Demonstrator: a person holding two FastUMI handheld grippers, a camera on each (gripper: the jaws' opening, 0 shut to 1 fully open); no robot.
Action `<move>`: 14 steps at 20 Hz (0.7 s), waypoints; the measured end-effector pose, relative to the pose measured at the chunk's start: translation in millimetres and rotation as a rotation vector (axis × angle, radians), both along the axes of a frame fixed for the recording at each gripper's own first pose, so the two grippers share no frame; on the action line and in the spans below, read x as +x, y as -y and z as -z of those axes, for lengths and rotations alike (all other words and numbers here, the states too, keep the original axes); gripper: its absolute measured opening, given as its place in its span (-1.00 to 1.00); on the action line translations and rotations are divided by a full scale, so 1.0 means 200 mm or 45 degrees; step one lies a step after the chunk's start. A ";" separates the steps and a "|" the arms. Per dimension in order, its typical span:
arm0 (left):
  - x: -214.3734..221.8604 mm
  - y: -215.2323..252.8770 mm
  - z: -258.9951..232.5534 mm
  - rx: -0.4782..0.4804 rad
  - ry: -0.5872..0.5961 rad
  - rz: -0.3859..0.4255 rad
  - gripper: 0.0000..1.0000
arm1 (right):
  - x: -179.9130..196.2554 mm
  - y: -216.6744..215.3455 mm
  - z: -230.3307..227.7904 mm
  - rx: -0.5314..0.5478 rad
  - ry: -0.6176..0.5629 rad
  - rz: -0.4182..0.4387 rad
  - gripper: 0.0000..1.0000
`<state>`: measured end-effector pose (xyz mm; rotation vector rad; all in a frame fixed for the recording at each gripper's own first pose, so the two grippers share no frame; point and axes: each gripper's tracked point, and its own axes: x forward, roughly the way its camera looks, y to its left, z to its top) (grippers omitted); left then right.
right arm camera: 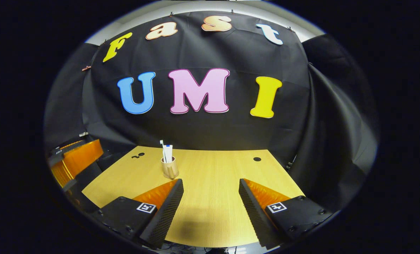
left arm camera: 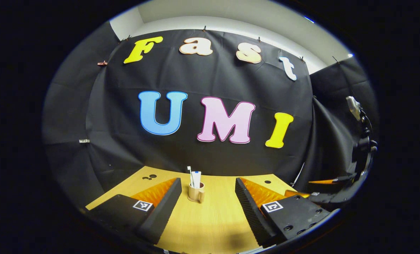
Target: Put the toothbrush and toothpaste on the desktop into the cup, then pick up the cup and place it on the coaster on the desktop.
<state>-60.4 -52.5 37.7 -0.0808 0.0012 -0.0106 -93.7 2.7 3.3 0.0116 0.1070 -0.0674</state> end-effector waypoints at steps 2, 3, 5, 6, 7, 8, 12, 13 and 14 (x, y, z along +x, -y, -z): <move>-0.03 -0.01 0.01 0.040 0.005 -0.009 0.94 | -0.04 -0.03 0.03 -0.009 -0.008 -0.020 0.94; -0.04 -0.02 0.01 0.065 0.006 -0.019 0.94 | -0.05 -0.02 0.05 -0.029 -0.012 -0.013 0.94; -0.05 -0.01 0.04 0.072 -0.018 -0.006 0.94 | -0.05 -0.01 0.05 -0.024 -0.018 -0.005 0.95; -0.06 0.01 0.06 0.061 -0.035 0.009 0.94 | -0.06 -0.01 0.05 -0.012 -0.014 -0.005 0.96; -0.06 0.01 0.07 0.053 -0.048 0.015 0.94 | -0.05 -0.01 0.04 -0.007 -0.011 -0.002 0.94; -0.06 0.01 0.07 0.051 -0.054 0.015 0.94 | -0.05 0.00 0.05 -0.003 -0.013 0.003 0.94; -0.06 0.00 0.06 0.064 -0.056 -0.003 0.94 | -0.02 0.01 0.14 0.041 -0.098 -0.011 0.94; -0.06 0.01 0.06 0.059 -0.055 -0.001 0.94 | -0.01 0.00 0.15 0.058 -0.105 -0.018 0.95; -0.06 0.00 0.07 0.052 -0.054 -0.003 0.94 | -0.02 -0.01 0.15 0.062 -0.110 -0.021 0.94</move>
